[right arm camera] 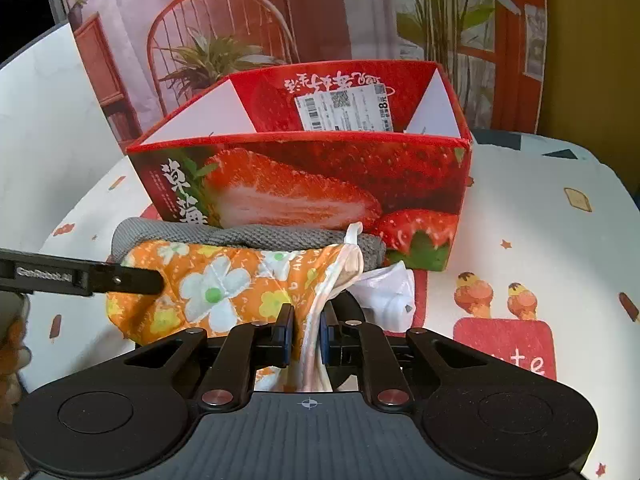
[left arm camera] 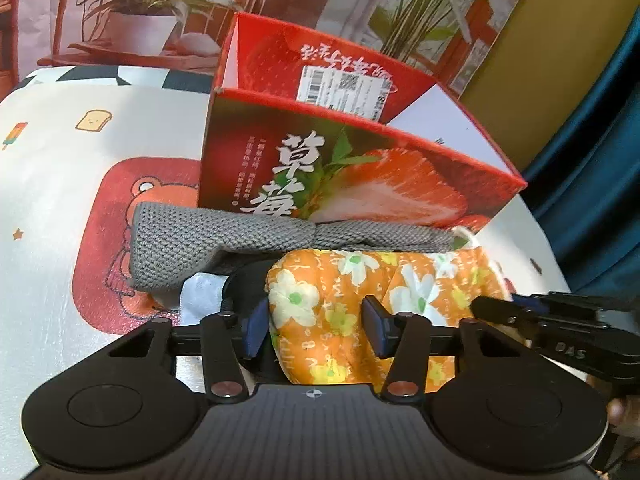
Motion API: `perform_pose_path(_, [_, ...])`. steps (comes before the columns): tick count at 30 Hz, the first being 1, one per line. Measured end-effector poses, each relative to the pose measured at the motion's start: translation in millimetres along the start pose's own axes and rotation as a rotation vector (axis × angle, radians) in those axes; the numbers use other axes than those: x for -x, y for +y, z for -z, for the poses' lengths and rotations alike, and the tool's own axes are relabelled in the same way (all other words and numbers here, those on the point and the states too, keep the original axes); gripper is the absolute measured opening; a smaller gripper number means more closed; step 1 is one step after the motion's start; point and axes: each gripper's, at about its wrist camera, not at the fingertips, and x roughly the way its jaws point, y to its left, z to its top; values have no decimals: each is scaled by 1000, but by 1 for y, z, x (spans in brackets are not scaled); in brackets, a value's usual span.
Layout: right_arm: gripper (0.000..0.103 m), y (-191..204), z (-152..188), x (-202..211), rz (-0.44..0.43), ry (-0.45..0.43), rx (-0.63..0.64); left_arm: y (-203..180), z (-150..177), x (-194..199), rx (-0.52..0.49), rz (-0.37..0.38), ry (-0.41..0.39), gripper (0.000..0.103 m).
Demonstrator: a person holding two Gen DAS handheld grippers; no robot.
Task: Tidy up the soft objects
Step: 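Close the right gripper on the orange pouch while the left gripper grips it too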
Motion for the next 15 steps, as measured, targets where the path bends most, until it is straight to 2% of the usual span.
perform_pose_path(5, [12, -1, 3, -3, 8, 10, -7, -3, 0, 6, -13, 19, -24, 35])
perform_pose_path(7, [12, -1, 3, -3, 8, 11, -9, -4, 0, 8, -17, 18, -33, 25])
perform_pose_path(10, [12, -1, 2, -2, 2, 6, -6, -6, -1, 12, -31, 19, -57, 20])
perform_pose_path(15, [10, 3, -5, 9, -31, -33, 7, -11, -5, 25, -53, 8, -103, 18])
